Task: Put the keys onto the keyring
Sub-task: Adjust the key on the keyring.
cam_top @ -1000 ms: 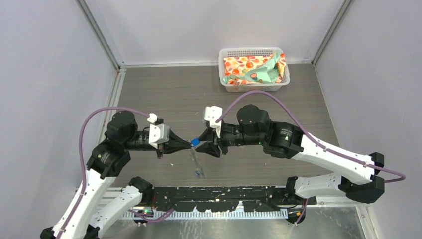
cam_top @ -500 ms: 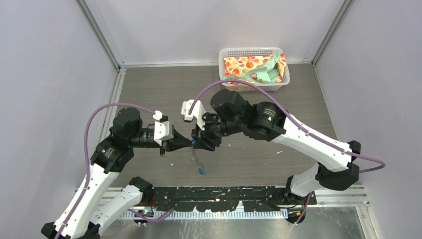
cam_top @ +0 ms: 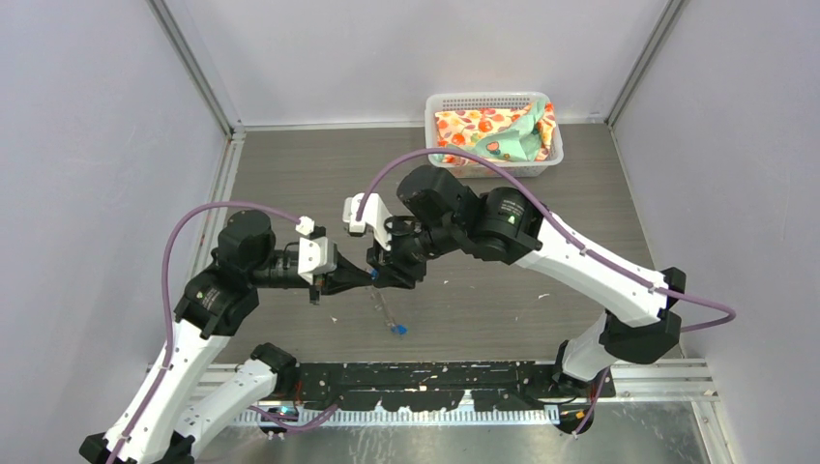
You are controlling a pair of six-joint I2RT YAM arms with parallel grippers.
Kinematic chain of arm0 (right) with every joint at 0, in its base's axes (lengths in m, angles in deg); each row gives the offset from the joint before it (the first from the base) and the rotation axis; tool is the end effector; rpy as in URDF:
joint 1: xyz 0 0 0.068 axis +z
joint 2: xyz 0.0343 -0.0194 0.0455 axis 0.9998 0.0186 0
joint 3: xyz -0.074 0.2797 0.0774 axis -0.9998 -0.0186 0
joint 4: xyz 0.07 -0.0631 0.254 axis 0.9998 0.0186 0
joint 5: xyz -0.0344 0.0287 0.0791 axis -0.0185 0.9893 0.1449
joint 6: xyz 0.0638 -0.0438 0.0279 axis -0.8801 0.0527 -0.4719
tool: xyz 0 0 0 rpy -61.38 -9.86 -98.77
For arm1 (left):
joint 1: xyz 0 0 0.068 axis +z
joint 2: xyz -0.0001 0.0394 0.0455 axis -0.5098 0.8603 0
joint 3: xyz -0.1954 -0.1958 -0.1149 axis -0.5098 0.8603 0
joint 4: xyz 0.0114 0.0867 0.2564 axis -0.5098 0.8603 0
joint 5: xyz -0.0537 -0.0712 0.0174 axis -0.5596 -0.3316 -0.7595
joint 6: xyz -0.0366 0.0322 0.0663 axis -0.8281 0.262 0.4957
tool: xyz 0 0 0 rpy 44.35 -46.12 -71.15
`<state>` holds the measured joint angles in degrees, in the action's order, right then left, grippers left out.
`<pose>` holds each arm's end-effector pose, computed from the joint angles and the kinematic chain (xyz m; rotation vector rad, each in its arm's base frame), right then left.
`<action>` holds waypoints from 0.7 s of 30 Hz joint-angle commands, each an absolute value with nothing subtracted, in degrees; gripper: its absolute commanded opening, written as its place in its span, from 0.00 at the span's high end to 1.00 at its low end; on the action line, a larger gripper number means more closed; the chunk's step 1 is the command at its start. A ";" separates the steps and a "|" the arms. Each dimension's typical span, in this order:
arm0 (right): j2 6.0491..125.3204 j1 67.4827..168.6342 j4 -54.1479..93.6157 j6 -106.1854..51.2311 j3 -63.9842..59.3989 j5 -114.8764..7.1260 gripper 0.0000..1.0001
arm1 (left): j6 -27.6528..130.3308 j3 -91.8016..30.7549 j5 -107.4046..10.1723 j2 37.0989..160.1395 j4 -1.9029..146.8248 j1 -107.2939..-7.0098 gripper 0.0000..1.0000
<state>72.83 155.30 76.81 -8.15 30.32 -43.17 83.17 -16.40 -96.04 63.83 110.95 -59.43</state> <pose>0.1165 0.3229 0.4619 -1.6193 1.6783 0.8521 0.0874 -0.1155 0.3997 1.3285 1.3204 -1.0163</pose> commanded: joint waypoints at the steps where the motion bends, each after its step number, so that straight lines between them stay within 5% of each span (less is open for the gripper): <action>1: 73.86 155.26 77.16 -6.35 32.80 -41.47 0.62 | 83.93 -17.94 -97.57 63.18 109.50 -59.59 0.99; 6: 74.84 154.93 78.05 -5.20 33.78 -40.26 0.71 | 83.95 -18.05 -97.81 62.96 109.30 -59.63 0.99; 11: 74.78 154.65 77.98 -4.91 33.81 -40.09 0.98 | 83.93 -17.80 -98.51 62.60 109.28 -59.65 0.99; 15: 73.33 154.62 75.51 -5.29 31.77 -41.20 0.99 | 83.89 -17.58 -99.21 62.50 109.33 -59.62 1.00; 18: 70.50 154.57 71.51 -5.84 28.03 -41.91 0.99 | 83.42 -17.84 -99.04 62.22 109.33 -59.63 0.74; 21: 64.85 154.48 62.49 -7.15 20.23 -42.07 0.99 | 83.11 -18.37 -98.23 61.76 109.20 -59.64 0.67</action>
<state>72.85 154.80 74.73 -5.77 26.82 -41.38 83.37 -16.40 -97.02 63.00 110.97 -59.43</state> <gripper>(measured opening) 0.025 0.296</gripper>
